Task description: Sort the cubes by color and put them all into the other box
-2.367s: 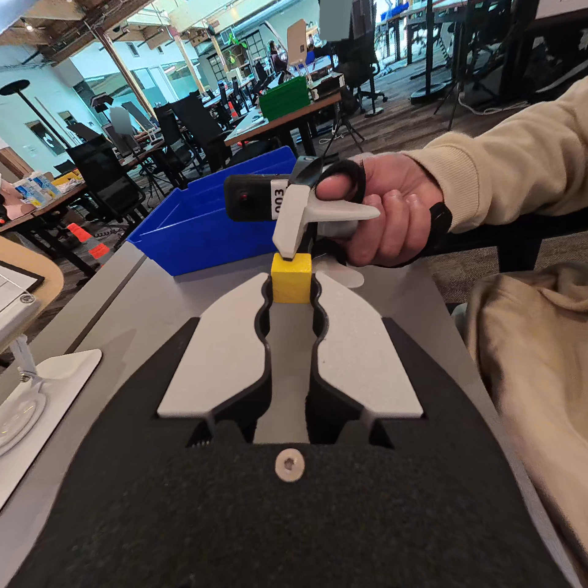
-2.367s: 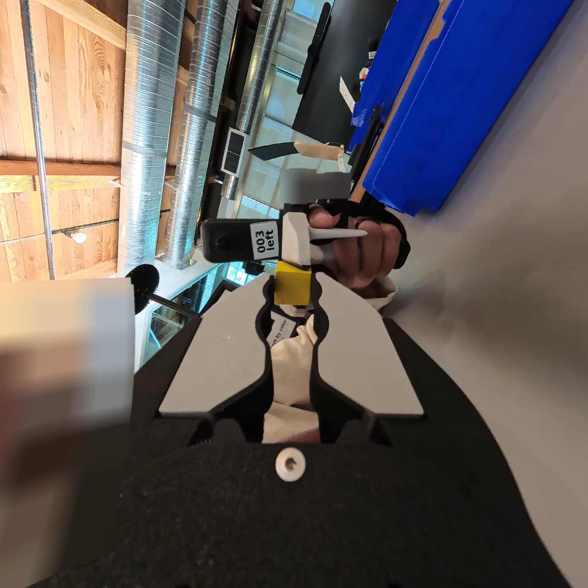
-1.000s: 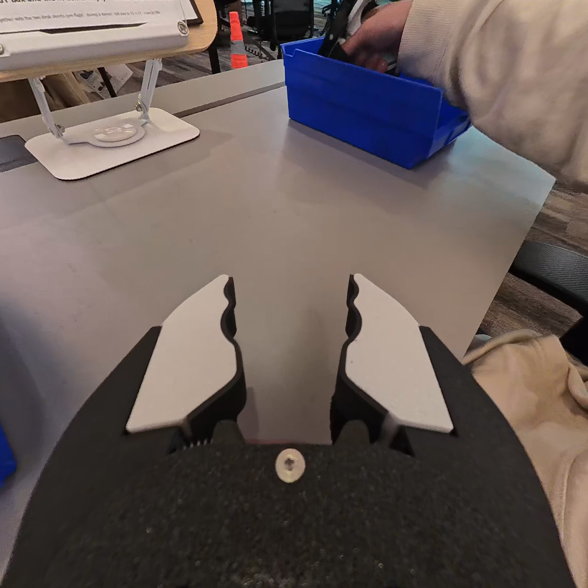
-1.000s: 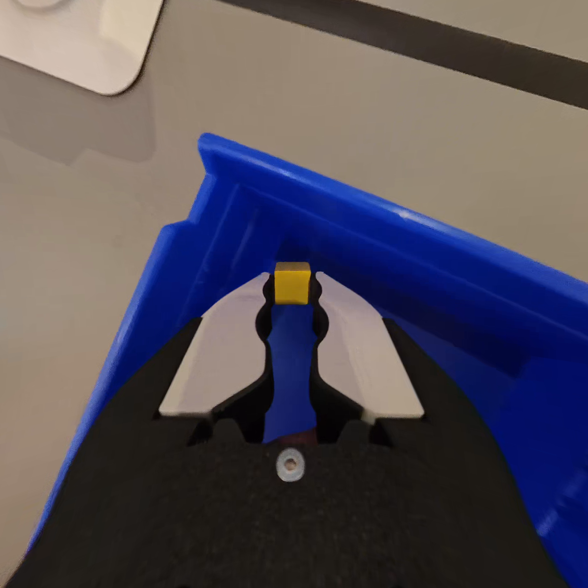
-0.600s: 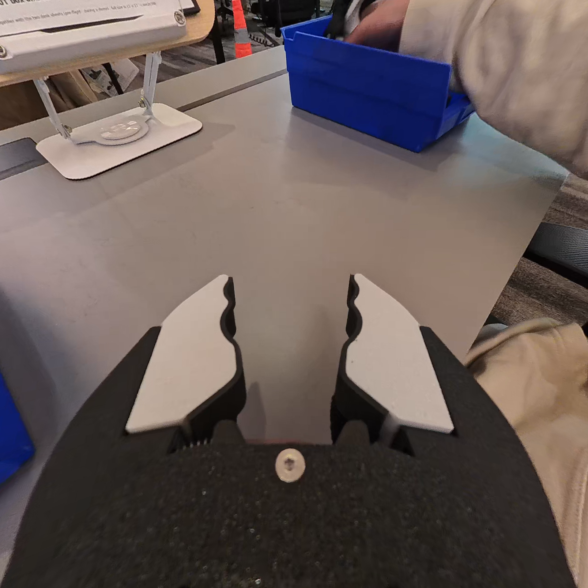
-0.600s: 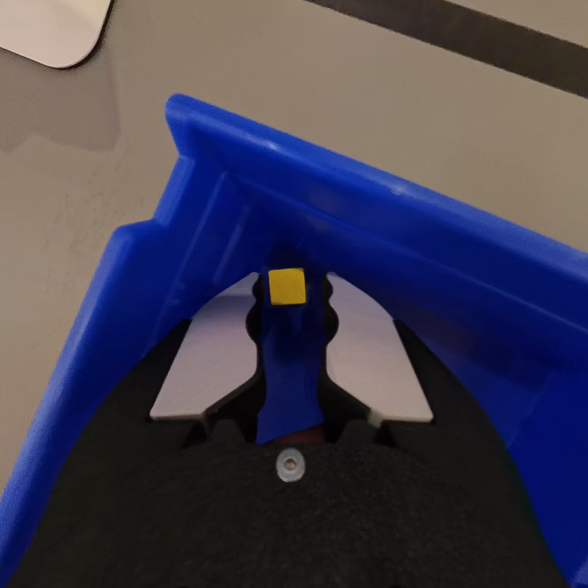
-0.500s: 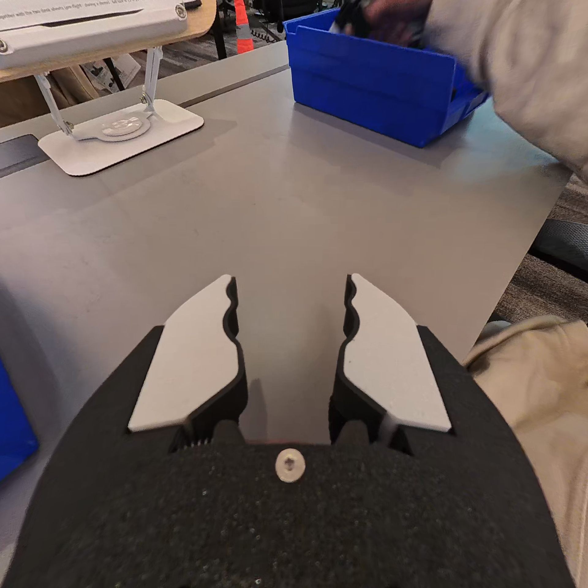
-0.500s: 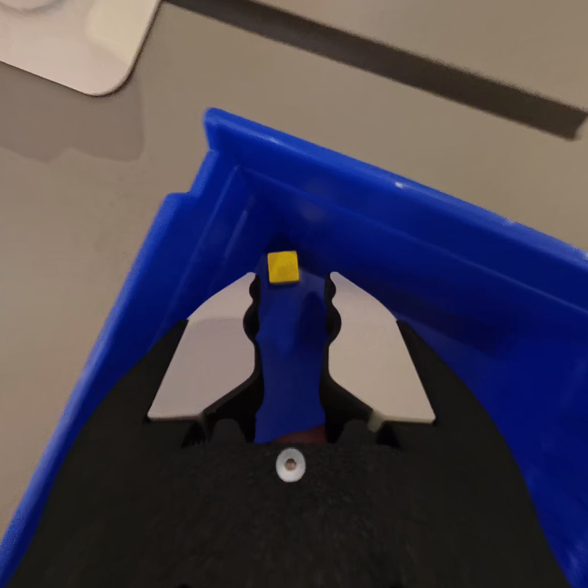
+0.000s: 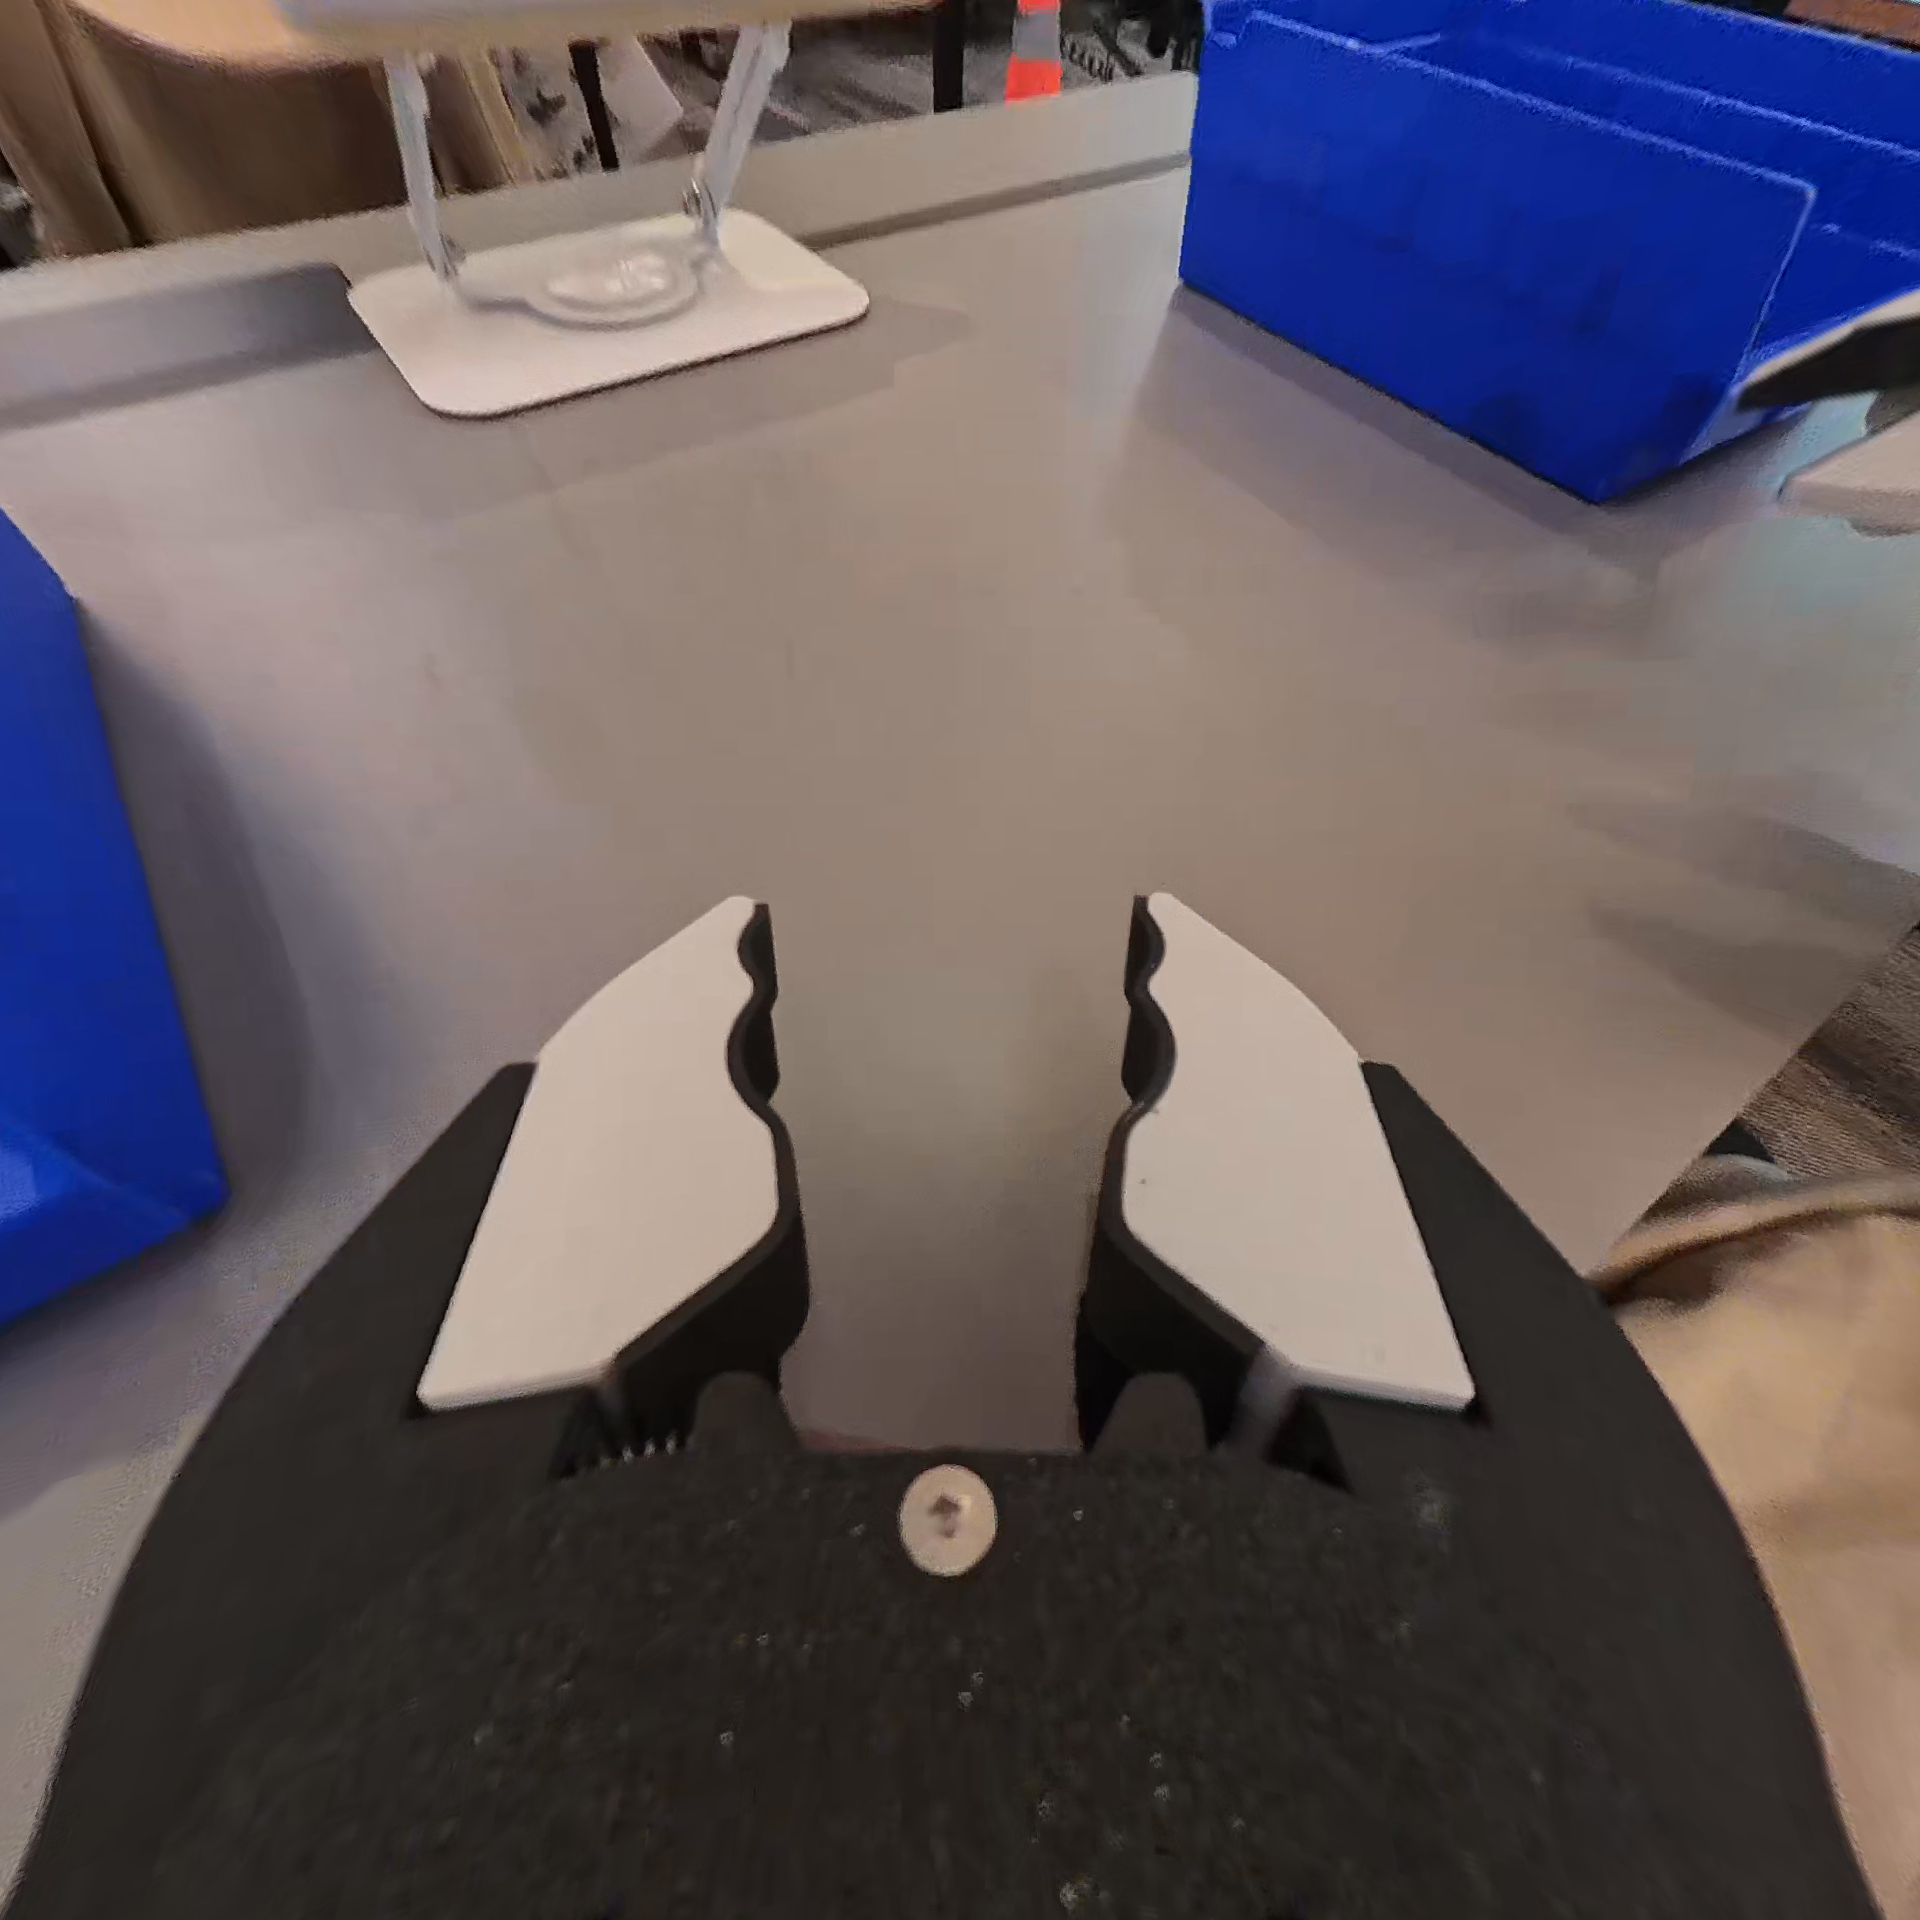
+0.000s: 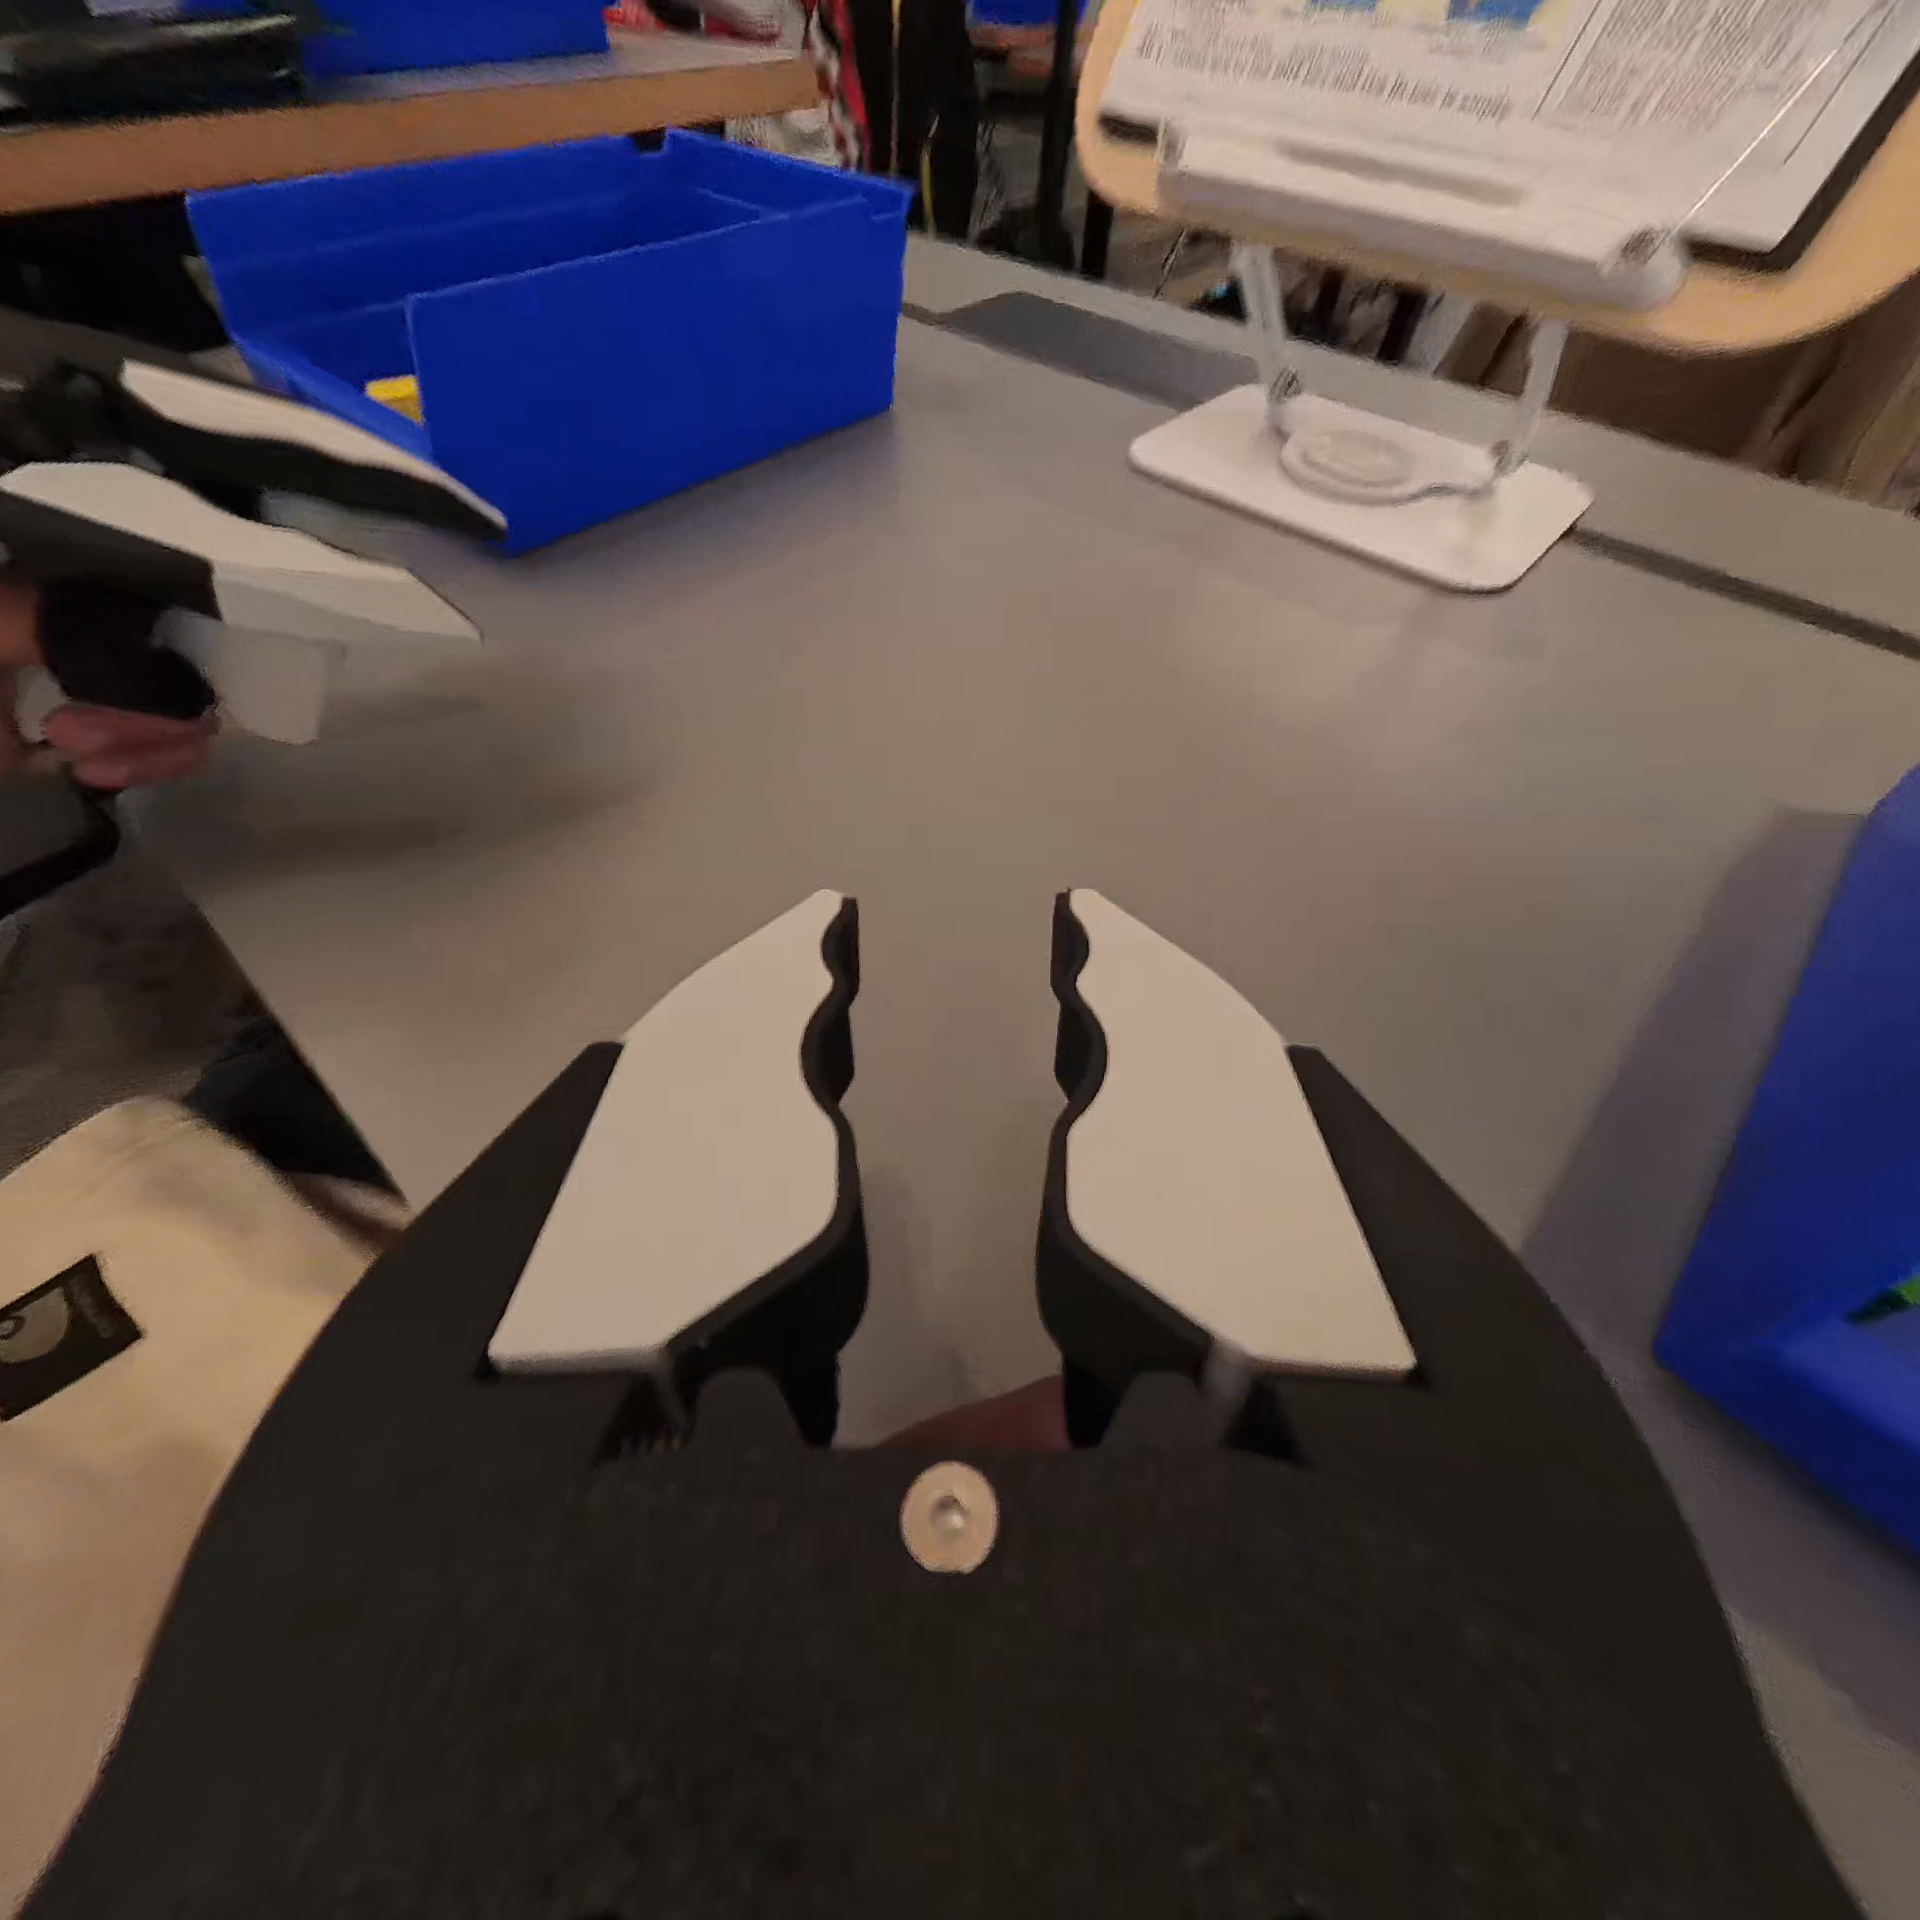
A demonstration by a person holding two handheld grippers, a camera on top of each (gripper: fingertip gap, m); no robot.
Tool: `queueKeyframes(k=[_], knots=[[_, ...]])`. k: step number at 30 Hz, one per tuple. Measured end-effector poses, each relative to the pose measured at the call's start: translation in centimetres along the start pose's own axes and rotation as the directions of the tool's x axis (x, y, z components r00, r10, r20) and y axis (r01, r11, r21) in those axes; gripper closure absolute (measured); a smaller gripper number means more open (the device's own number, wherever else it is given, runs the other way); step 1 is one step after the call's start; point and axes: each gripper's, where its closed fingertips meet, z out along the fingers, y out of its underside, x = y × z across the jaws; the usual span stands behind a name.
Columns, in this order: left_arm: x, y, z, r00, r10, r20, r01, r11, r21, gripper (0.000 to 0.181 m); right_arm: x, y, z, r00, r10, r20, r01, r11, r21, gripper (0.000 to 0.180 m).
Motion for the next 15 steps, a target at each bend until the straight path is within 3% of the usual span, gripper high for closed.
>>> queueKeyframes(k=[3, 12, 15], knots=[[-0.6, 0.4, -0.2, 1.000, -0.020, -0.002, 0.020, 0.999, -0.024, 0.116, 0.0, -0.4, 0.4, 0.999, 0.032, -0.015, -0.031, 0.997, 0.065, 0.146], [-2.0, -0.4, -2.7, 0.995, -0.089, -0.047, 0.088, 0.996, -0.029, 0.116, -1.3, 1.9, 2.2, 0.999, -0.034, 0.003, 0.034, 0.999, -0.018, 0.146], [-6.6, -1.8, -6.2, 0.994, -0.068, 0.089, 0.071, 0.997, -0.033, 0.119, -1.2, 1.9, 2.1, 1.000, -0.030, 0.003, 0.030, 0.999, -0.021, 0.147]])
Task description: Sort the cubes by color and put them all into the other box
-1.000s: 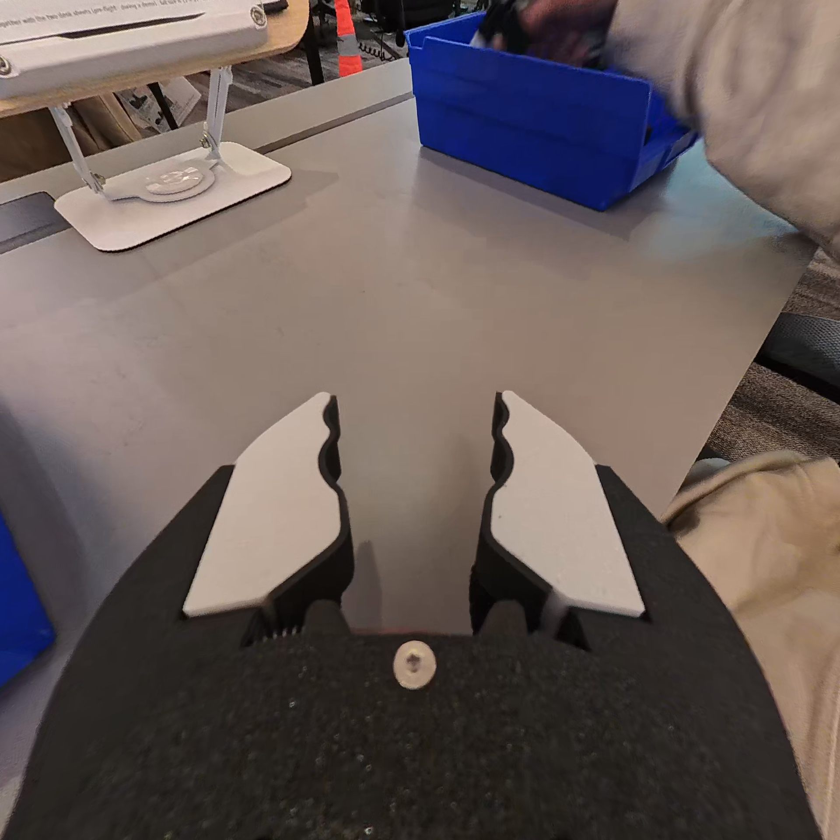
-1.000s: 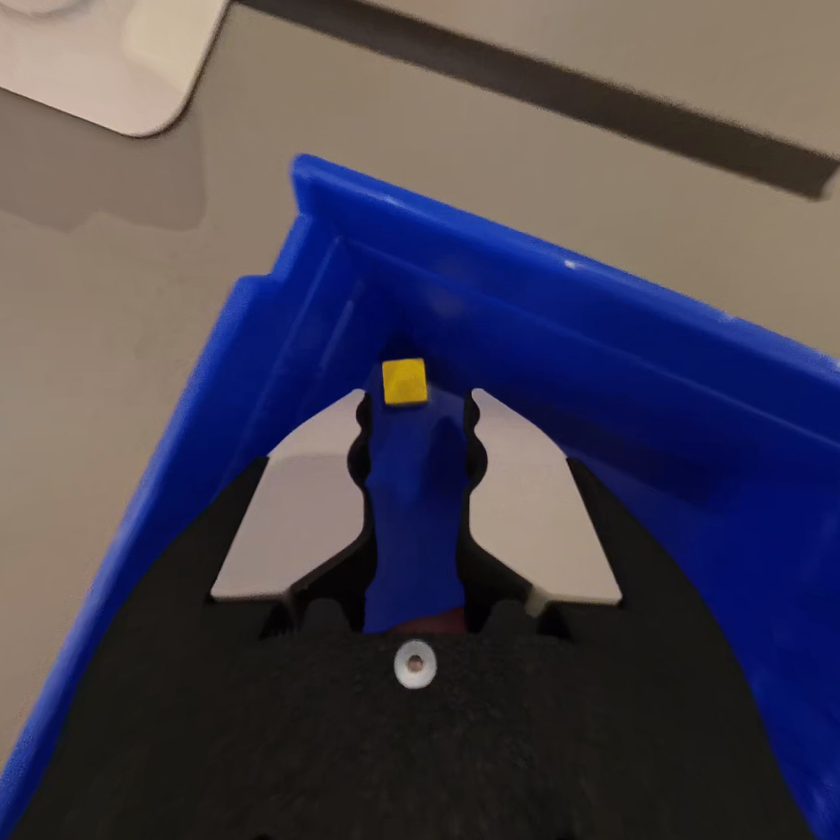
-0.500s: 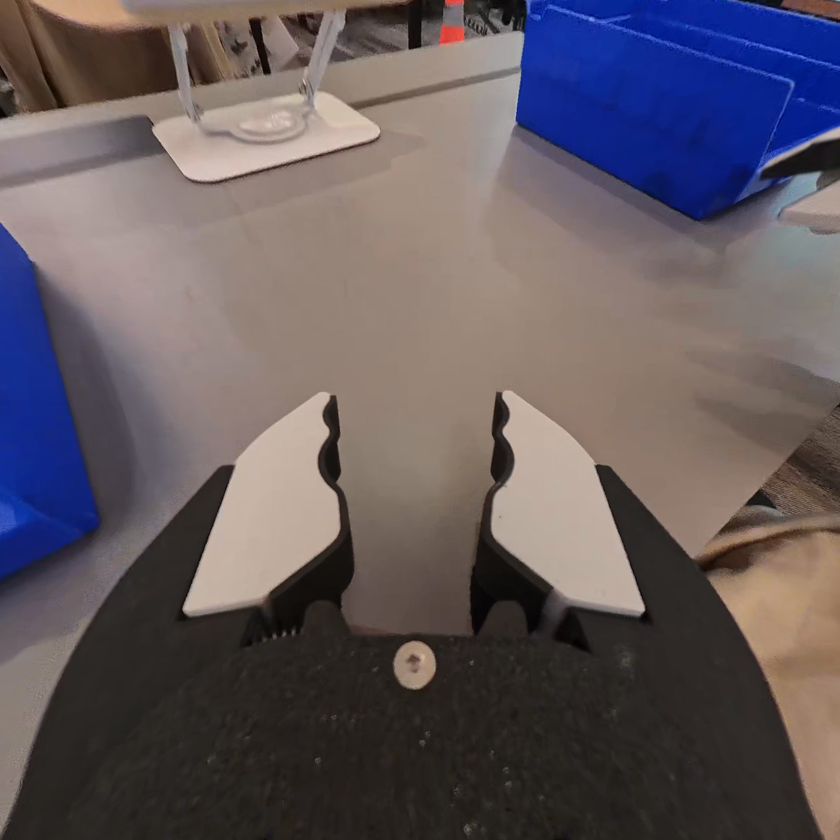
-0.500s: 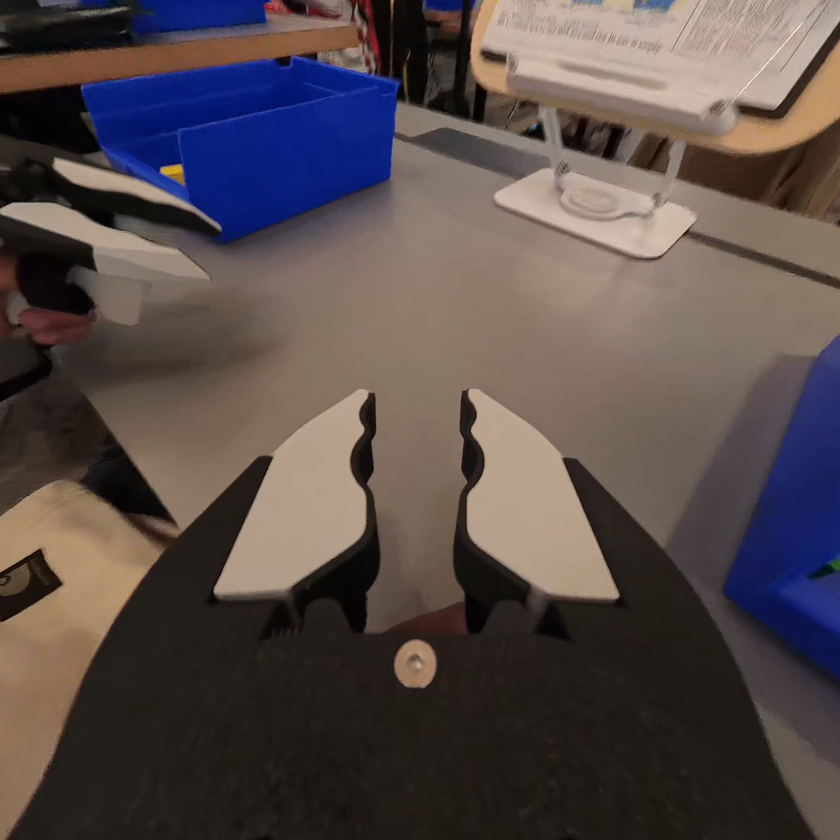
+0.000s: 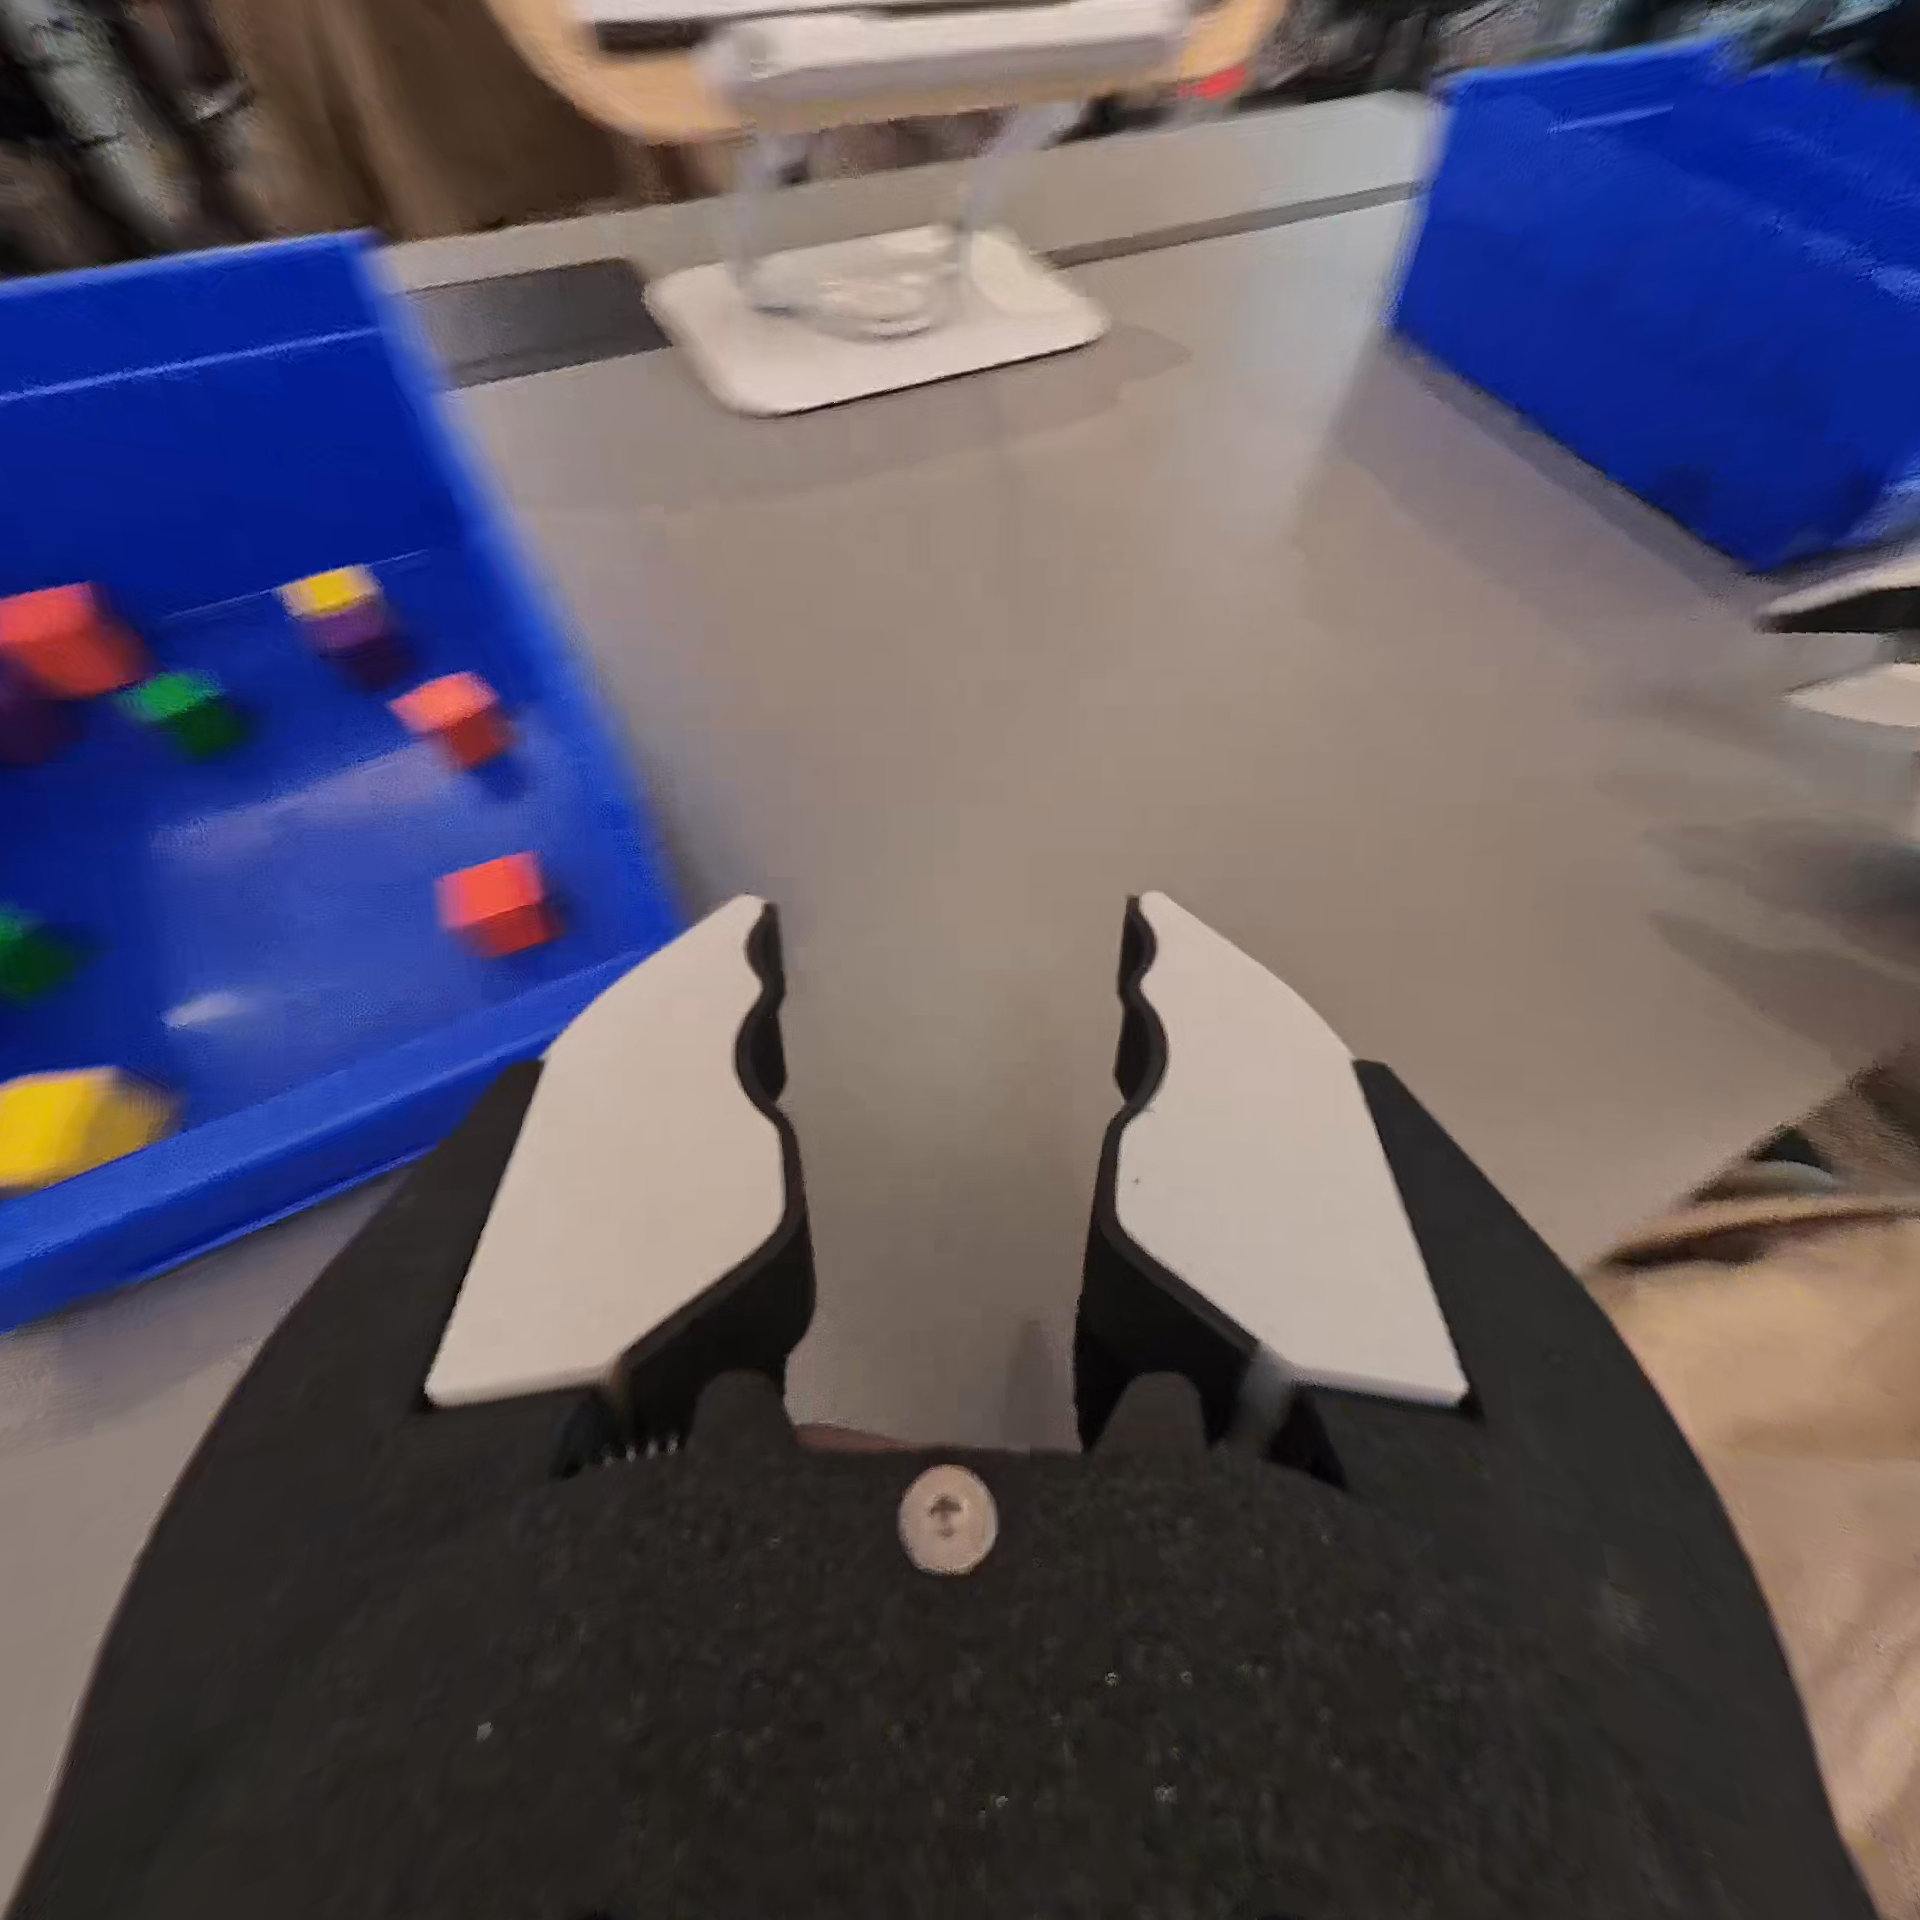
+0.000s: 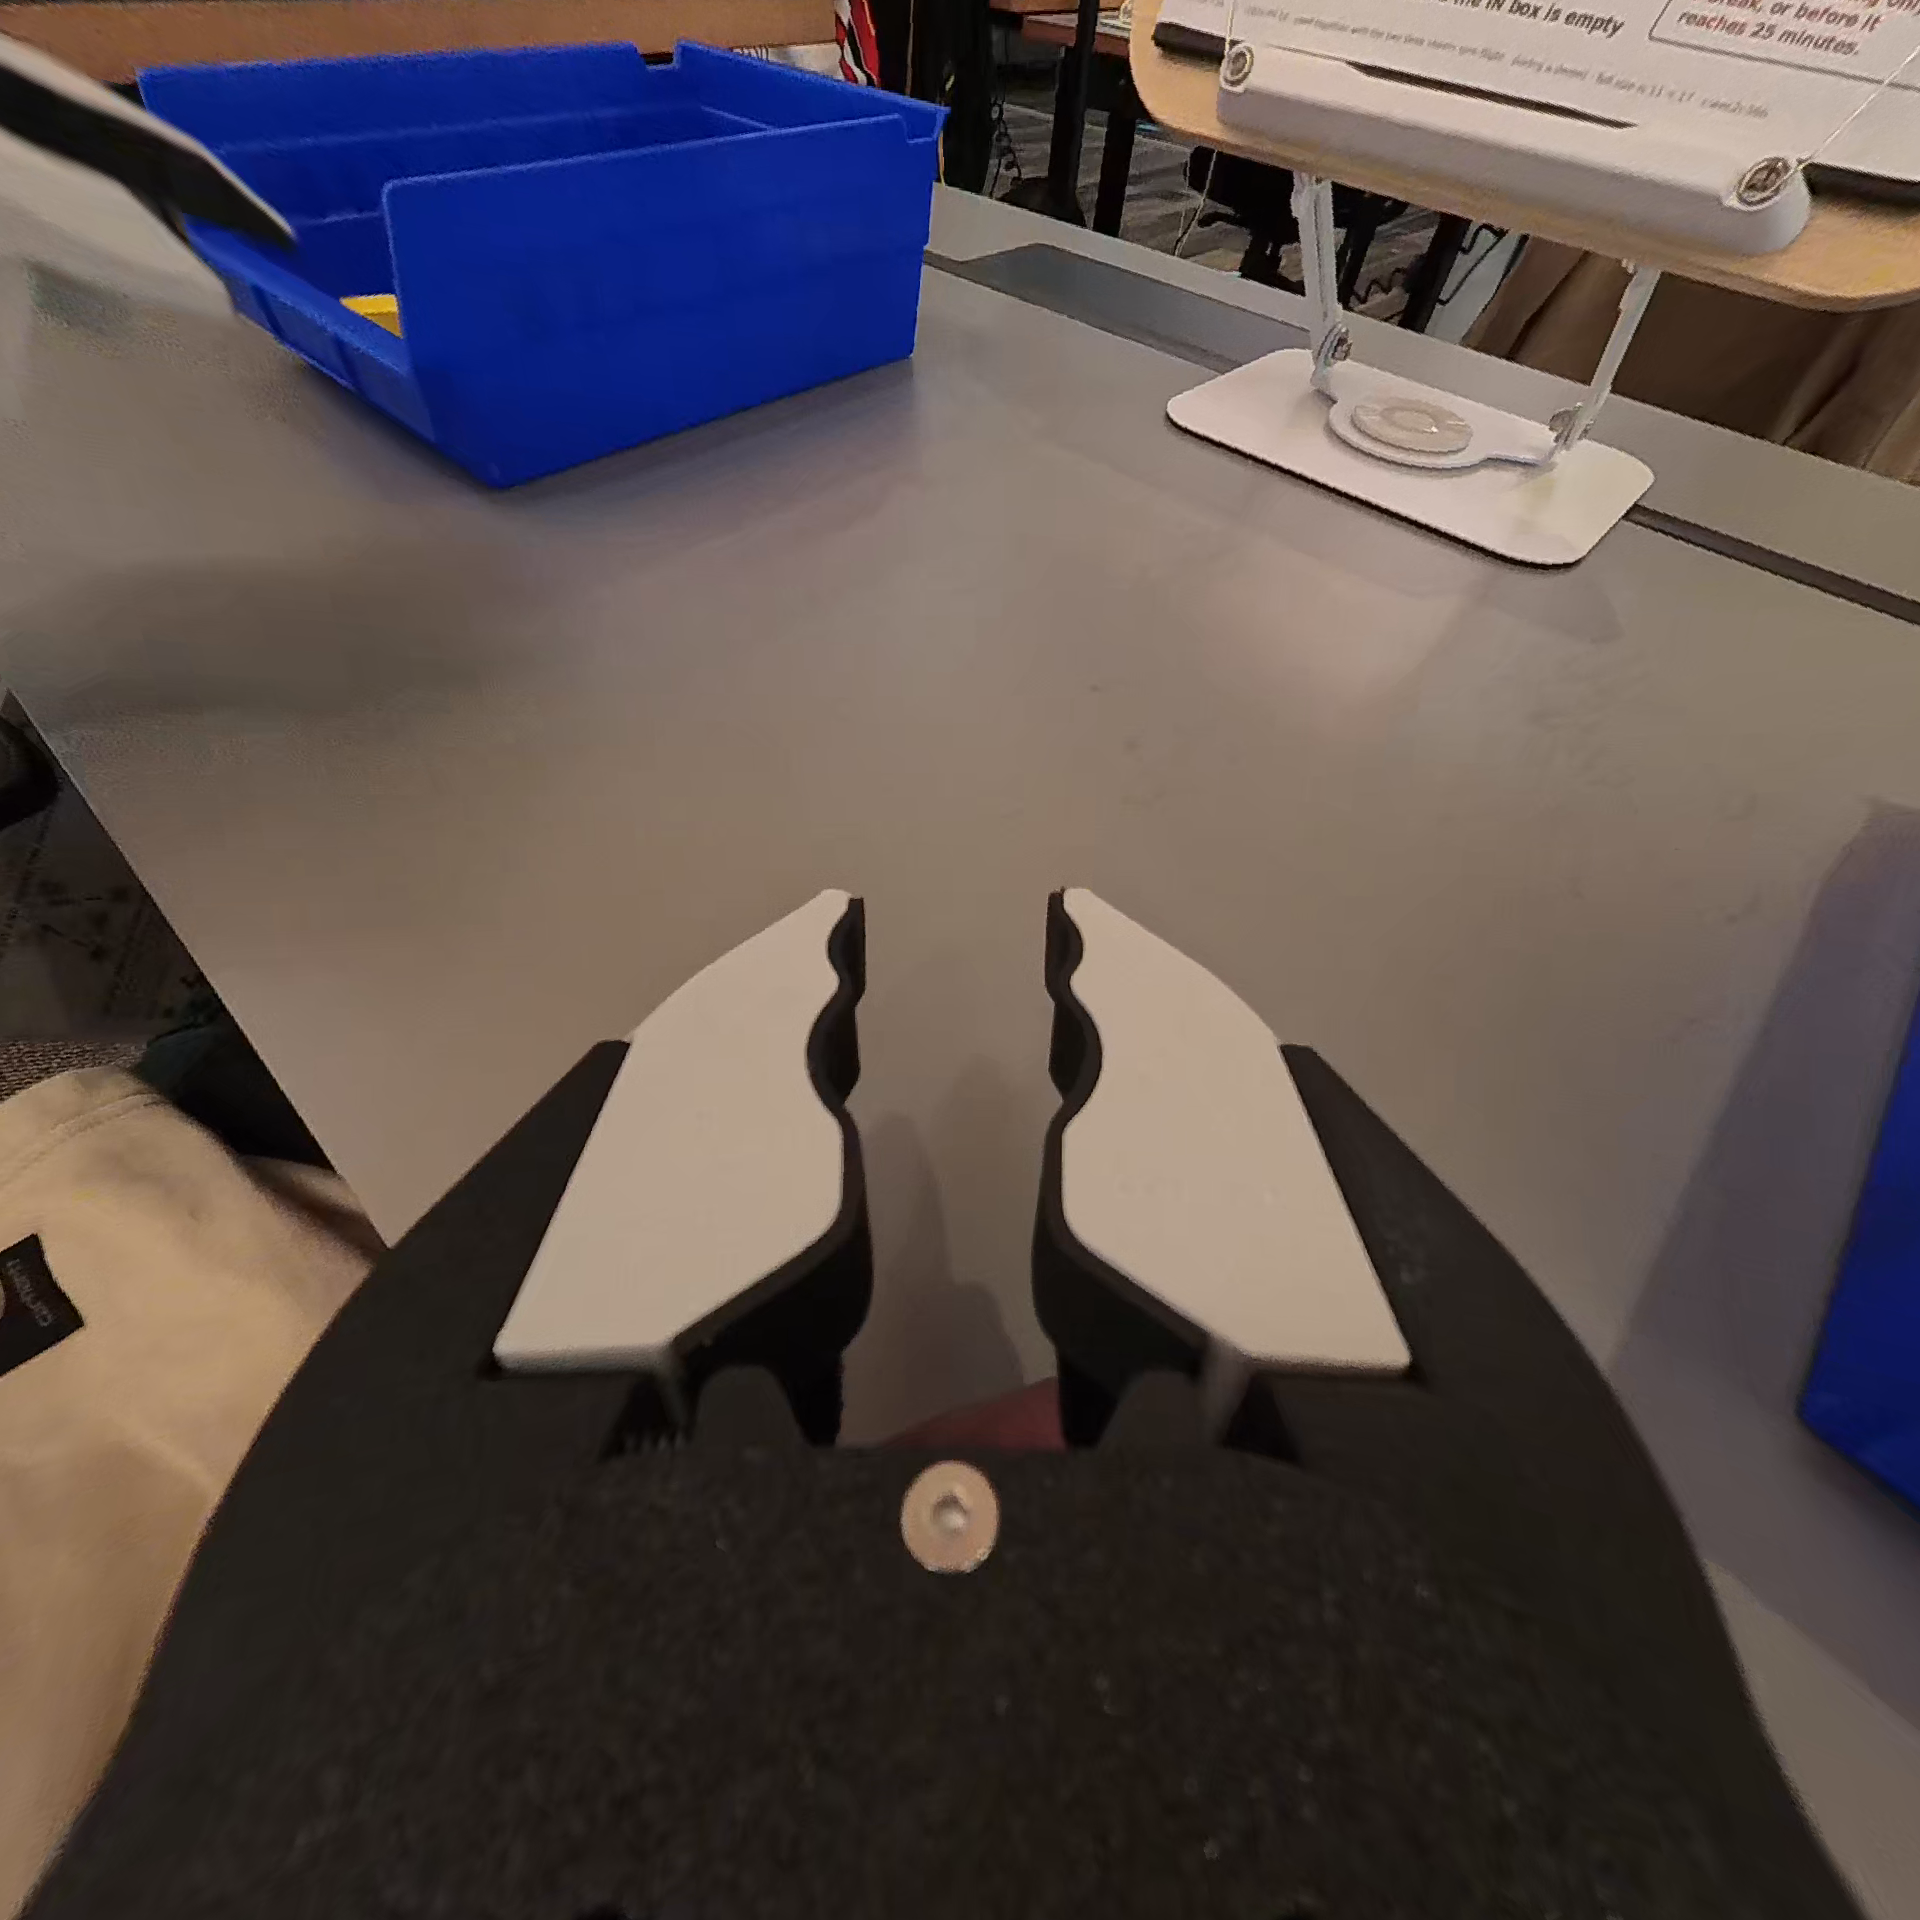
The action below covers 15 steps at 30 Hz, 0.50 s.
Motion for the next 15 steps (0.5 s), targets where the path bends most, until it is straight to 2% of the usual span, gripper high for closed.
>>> queueKeyframes(k=[2, 4, 7, 11, 15], knots=[[-5.0, -0.6, -1.7, 0.993, -0.025, 0.118, 0.034, 0.997, -0.076, 0.124, 0.3, 0.1, 0.0, 1.000, 0.020, 0.004, -0.020, 1.000, -0.005, 0.147], [-9.2, -2.1, -2.0, 0.984, -0.076, 0.160, 0.093, 0.991, -0.100, 0.126, 0.4, 0.1, 0.0, 0.999, 0.049, 0.024, -0.048, 0.999, -0.006, 0.147], [-13.7, -2.9, 0.4, 0.978, -0.122, 0.172, 0.158, 0.964, -0.213, 0.123, 0.3, 0.0, 0.3, 0.994, 0.086, 0.060, -0.086, 0.996, -0.013, 0.147], [-15.3, -0.1, 5.1, 0.985, -0.121, 0.121, 0.163, 0.876, -0.454, 0.124, 0.0, 0.1, 0.2, 0.995, 0.075, 0.067, -0.074, 0.997, -0.025, 0.147], [-15.5, 4.0, 7.8, 0.988, -0.106, 0.109, 0.152, 0.739, -0.656, 0.120, 0.2, 0.2, -0.1, 0.997, 0.054, 0.054, -0.053, 0.998, -0.028, 0.148]])
